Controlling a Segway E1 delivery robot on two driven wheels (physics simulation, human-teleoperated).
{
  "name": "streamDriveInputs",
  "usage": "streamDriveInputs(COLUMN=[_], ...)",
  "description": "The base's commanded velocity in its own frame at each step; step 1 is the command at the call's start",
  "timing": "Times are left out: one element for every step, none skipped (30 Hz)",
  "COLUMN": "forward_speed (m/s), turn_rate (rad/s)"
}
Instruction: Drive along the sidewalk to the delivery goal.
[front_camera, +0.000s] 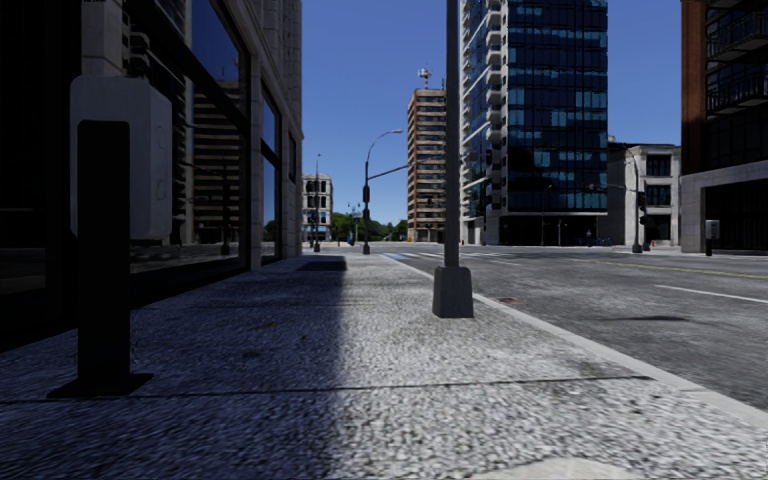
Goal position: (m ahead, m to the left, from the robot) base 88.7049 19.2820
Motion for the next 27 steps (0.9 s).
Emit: streamDriveInputs(forward_speed=[2.0, 2.0, 2.0, 2.0, 2.0, 2.0, 2.0, 2.0, 2.0, 2.0, 2.0, 2.0, 2.0, 2.0, 2.0, 2.0, 2.0, 2.0, 2.0, 2.0, 2.0, 2.0, 2.0, 2.0, 2.0, 2.0, 2.0], turn_rate=[0.19, 0.19, 0.19, 0.2, 0.2, 0.22, 0.22, 0.26, 0.3, 0.31, 0.31, 0.31, 0.31, 0.31, 0.31, 0.31, 0.31, 0.31, 0.31, 0.31, 0.31, 0.31, 0.31, 0.31, 0.31, 0.31, 0.31])
